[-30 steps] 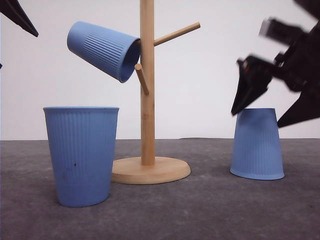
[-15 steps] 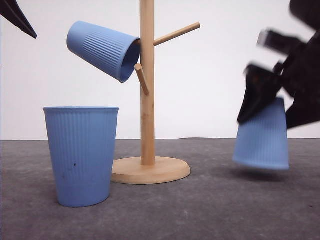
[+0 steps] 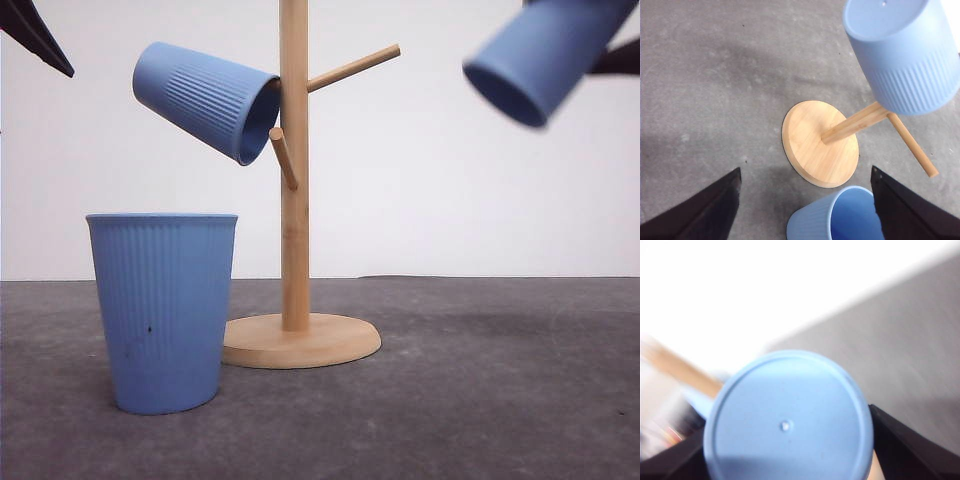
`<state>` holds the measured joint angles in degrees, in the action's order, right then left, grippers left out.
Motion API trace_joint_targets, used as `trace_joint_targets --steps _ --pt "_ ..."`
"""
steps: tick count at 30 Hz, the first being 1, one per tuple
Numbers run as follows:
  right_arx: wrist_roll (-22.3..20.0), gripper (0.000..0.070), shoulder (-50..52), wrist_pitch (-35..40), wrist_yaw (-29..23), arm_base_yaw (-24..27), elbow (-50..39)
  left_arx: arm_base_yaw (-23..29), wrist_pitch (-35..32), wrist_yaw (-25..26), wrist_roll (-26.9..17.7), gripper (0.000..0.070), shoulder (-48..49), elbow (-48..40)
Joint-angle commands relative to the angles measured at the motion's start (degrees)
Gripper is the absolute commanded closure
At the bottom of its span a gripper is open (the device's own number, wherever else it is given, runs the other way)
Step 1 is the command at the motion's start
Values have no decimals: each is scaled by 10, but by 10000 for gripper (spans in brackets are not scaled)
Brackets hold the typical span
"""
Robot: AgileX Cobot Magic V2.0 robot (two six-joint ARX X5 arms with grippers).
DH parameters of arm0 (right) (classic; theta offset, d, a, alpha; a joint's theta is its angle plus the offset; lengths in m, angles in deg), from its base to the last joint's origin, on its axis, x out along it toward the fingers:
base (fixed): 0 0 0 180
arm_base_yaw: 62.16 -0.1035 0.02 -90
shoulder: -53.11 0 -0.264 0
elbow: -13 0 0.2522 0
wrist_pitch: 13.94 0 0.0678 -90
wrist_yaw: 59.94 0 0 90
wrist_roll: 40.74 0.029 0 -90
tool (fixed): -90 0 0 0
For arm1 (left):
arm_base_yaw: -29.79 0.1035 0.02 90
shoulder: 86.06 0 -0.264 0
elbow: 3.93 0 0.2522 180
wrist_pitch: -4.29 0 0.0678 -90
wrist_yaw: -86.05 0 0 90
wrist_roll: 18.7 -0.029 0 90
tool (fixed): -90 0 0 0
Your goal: Place three cups
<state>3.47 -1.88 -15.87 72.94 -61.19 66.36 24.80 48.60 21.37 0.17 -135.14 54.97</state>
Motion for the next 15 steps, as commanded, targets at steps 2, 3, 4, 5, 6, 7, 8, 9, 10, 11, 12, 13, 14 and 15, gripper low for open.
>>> trace_joint_targets --steps 2,3,4,5,6,7,8,9,10,11,12,13,14,15 --pt "140 261 -32 123 5 -3 6 1 -7 -1 -2 226 -2 4" --pt "159 261 -47 156 6 -6 6 1 -7 -1 -2 226 -2 4" --pt "173 261 -64 186 6 -12 6 1 -8 -1 -2 226 -2 4" --pt "184 261 -81 213 5 -19 6 0 -8 -1 -2 226 -2 4" --pt "190 261 -97 235 3 -28 6 1 -9 -1 -2 226 -2 4" --pt "196 260 -115 256 -2 -39 6 1 -9 -1 -2 226 -2 4" --pt "201 260 -132 275 -8 -49 6 1 -9 -1 -2 226 -2 4" --pt "203 260 -147 291 -12 -58 6 1 -10 -1 -2 226 -2 4" --pt "204 260 -162 302 -14 -67 6 1 -11 -1 -2 226 -2 4" --pt "204 260 -176 313 -18 -77 6 1 -13 -1 -2 226 -2 4" --pt "203 260 -190 322 -24 -87 6 1 -14 -1 -2 226 -2 4" --pt "203 260 -200 326 -26 -97 6 1 -16 -1 -2 226 -2 4" --pt "201 259 -210 331 -28 -106 6 1 -18 -1 -2 226 -2 4" --pt "197 258 -220 337 -30 -114 6 1 -19 -1 -2 226 -2 4"
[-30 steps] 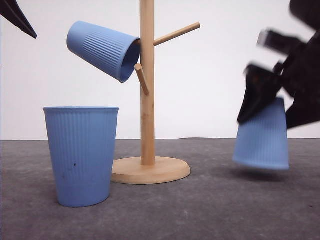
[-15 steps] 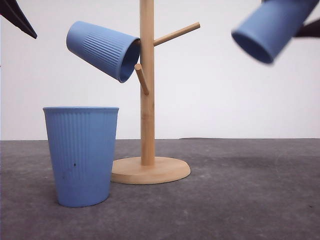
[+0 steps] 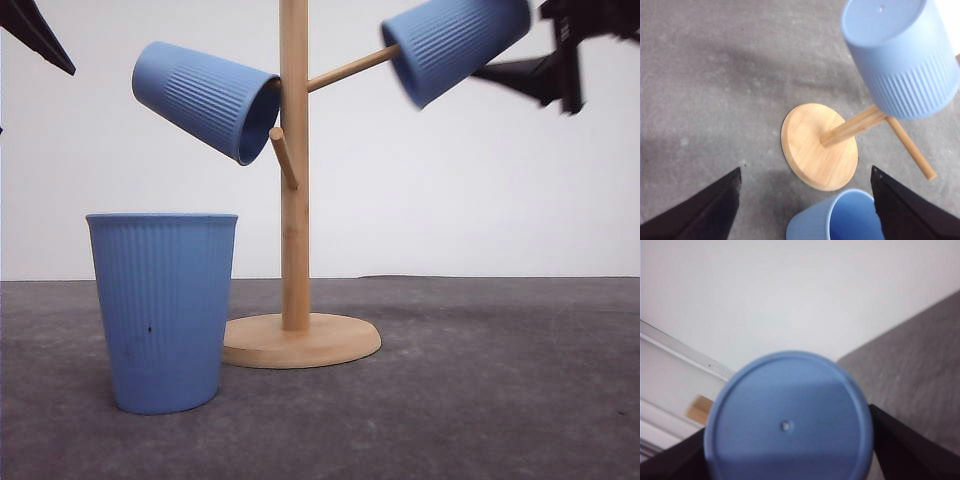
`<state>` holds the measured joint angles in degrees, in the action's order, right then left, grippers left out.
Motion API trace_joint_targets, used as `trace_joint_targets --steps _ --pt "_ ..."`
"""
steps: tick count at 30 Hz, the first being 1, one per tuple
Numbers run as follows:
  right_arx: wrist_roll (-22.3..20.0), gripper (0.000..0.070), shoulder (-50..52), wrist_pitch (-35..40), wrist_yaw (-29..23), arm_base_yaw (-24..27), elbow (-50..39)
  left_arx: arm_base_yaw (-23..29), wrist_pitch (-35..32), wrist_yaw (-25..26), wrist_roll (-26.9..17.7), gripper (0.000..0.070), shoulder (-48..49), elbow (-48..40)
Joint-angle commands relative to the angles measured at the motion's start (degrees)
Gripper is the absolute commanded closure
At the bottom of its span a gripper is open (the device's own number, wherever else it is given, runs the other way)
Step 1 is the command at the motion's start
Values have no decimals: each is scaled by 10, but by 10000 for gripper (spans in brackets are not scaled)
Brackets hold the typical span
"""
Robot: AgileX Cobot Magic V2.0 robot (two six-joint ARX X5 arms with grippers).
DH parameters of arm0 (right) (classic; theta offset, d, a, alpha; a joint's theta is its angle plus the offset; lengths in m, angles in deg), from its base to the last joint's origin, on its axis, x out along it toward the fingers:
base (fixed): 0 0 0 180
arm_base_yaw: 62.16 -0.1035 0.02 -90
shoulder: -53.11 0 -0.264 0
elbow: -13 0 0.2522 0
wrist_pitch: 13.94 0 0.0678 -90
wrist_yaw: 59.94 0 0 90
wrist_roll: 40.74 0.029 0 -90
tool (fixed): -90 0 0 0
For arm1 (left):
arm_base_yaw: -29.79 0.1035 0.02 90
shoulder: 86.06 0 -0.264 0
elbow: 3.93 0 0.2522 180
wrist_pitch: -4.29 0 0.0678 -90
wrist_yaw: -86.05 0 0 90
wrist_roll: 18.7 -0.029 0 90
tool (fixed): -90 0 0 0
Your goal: Place three cups
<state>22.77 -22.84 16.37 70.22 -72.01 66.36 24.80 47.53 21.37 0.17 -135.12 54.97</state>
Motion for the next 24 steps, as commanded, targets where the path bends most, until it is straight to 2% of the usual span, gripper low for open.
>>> trace_joint_targets --steps 1,15,22,24 --pt "1 255 -17 22 -6 -13 6 1 -8 -1 -2 226 -2 4" --pt "-39 234 -68 31 -53 -72 6 1 -8 -1 -2 226 -3 4" --pt "-50 181 -69 21 -52 -87 6 0 -8 -1 2 226 -3 4" --pt "-51 146 -69 20 -48 -88 6 0 -8 -1 2 226 -3 4"
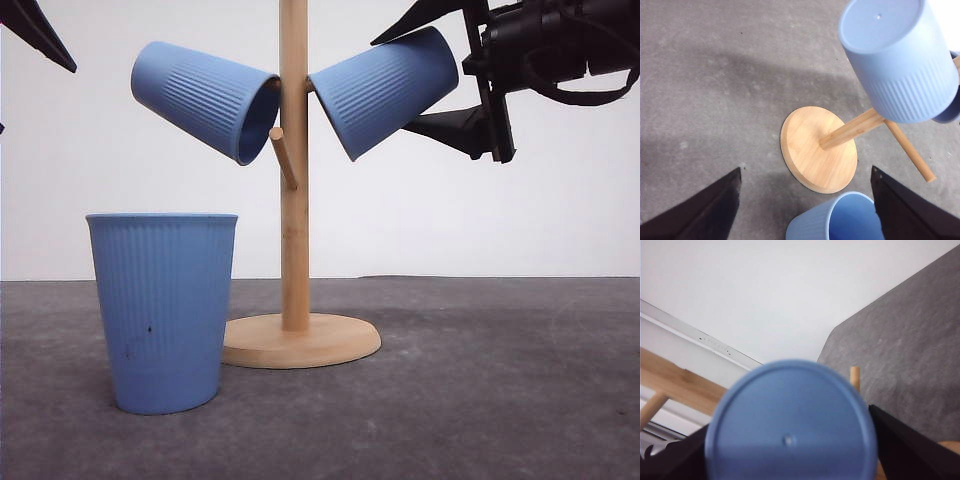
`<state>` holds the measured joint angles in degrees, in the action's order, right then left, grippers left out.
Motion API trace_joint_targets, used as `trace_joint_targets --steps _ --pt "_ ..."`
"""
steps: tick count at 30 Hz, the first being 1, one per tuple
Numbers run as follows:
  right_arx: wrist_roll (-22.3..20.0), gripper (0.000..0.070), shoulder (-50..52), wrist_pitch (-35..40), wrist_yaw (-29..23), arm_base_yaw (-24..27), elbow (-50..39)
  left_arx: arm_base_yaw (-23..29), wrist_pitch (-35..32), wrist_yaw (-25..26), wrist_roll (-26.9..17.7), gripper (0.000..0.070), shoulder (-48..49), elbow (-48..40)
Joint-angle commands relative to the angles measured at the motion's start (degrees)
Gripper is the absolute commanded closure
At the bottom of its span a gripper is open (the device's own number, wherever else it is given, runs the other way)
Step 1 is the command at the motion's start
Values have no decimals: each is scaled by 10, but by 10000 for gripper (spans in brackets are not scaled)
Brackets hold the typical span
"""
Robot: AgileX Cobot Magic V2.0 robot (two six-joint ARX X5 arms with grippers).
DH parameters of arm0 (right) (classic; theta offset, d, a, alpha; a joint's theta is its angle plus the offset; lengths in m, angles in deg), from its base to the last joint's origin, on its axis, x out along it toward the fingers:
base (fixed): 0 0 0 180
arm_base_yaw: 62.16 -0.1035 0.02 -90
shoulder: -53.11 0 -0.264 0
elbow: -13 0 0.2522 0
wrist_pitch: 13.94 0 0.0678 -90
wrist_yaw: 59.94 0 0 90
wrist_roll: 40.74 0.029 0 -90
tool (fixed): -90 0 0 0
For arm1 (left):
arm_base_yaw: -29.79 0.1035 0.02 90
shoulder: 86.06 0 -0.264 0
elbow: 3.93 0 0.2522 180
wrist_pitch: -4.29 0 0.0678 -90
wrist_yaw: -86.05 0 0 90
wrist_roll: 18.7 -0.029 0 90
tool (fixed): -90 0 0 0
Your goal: Place three cups
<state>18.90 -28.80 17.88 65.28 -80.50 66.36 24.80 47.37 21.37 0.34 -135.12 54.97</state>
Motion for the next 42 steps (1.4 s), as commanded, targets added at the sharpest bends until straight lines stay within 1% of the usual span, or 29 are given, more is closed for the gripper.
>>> trace_joint_targets --steps 1,3,7,14,20,25,27,30,33,35,37,40,42 --pt "-12 125 -9 5 7 -3 6 0 -6 -1 1 226 -3 4" --pt "-12 101 -9 5 18 -3 6 0 -6 -1 1 226 -3 4" --pt "-15 93 -8 2 40 -3 5 0 -6 -1 1 226 -3 4" --pt "-19 84 2 -3 46 -2 -12 0 -6 -1 10 226 -2 4" --pt "-35 84 26 -19 53 -2 -45 0 -6 -1 12 225 -3 4" --pt "-66 85 65 -67 64 -2 -81 0 3 2 18 221 -3 4" --pt "-88 85 86 -103 69 -2 -92 0 17 6 28 215 -3 4" --pt "-151 85 125 -211 64 -2 -97 -5 47 14 41 212 -8 4" --pt "-220 85 172 -339 34 -2 -97 -19 71 15 42 208 -22 4" --pt "-260 85 207 -418 12 -2 -97 -35 76 15 45 173 -36 5" --pt "-294 85 240 -486 -11 -2 -97 -56 78 15 46 172 -53 7" --pt "-334 85 288 -574 -42 -2 -97 -93 80 10 47 175 -87 12" --pt "-350 85 317 -619 -58 -2 -97 -117 80 -4 47 183 -112 14"
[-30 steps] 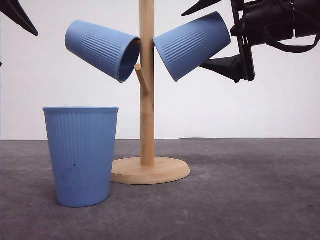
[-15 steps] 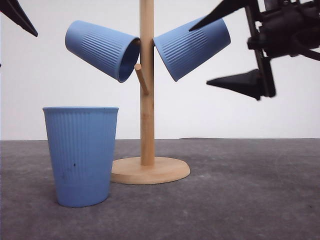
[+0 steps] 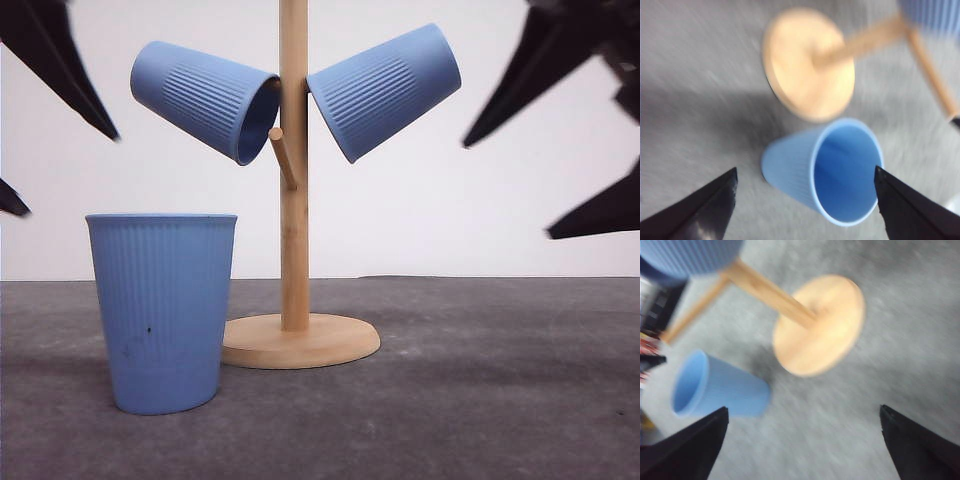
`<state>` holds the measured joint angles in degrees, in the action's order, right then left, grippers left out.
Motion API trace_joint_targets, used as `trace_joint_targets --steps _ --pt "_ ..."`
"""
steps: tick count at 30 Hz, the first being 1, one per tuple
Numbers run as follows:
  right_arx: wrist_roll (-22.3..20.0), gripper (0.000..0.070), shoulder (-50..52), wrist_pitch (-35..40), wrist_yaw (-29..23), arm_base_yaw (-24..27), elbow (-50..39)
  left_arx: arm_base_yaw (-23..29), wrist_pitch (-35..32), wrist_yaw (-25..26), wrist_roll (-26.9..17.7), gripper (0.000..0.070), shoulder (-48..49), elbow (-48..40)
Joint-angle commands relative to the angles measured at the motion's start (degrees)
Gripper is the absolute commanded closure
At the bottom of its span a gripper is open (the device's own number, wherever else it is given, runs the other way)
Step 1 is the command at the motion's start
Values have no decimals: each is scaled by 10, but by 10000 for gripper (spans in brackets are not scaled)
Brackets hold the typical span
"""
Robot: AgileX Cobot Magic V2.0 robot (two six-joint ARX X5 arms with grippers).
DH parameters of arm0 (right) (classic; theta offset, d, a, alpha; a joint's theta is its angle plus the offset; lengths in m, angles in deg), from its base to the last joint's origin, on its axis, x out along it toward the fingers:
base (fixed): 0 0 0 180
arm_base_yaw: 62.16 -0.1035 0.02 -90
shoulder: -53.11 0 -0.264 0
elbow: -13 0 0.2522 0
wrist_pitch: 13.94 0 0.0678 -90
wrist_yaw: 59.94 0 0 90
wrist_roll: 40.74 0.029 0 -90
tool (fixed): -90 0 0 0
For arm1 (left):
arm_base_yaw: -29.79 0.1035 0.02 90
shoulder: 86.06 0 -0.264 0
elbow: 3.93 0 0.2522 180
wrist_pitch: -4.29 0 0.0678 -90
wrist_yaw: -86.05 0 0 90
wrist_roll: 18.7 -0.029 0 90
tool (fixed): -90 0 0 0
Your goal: Place three cups
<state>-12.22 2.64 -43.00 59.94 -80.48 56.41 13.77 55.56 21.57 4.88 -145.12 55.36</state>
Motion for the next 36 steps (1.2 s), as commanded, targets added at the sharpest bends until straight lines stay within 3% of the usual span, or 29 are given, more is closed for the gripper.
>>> trace_joint_targets --steps 1,10,11,15,17,23,28,36 --pt "-41 85 16 -29 -12 -2 3 -18 -2 -16 1 184 -26 10" --pt "-43 85 107 -133 -29 -3 3 -80 -46 -60 5 214 -150 10" --pt "-47 85 115 -147 -27 -3 3 -85 -55 -62 5 259 -161 10" --pt "-101 85 139 -193 -11 -3 3 -99 -60 -32 5 633 -185 11" --pt "-131 85 146 -199 14 -3 3 -106 -56 15 6 699 -184 11" --pt "-199 84 146 -198 116 -4 4 -145 -60 167 52 700 -170 18" --pt "-232 84 146 -195 169 -19 5 -212 -82 179 91 700 -170 27" --pt "-249 84 146 -195 187 -78 8 -297 -225 179 205 699 -185 28"
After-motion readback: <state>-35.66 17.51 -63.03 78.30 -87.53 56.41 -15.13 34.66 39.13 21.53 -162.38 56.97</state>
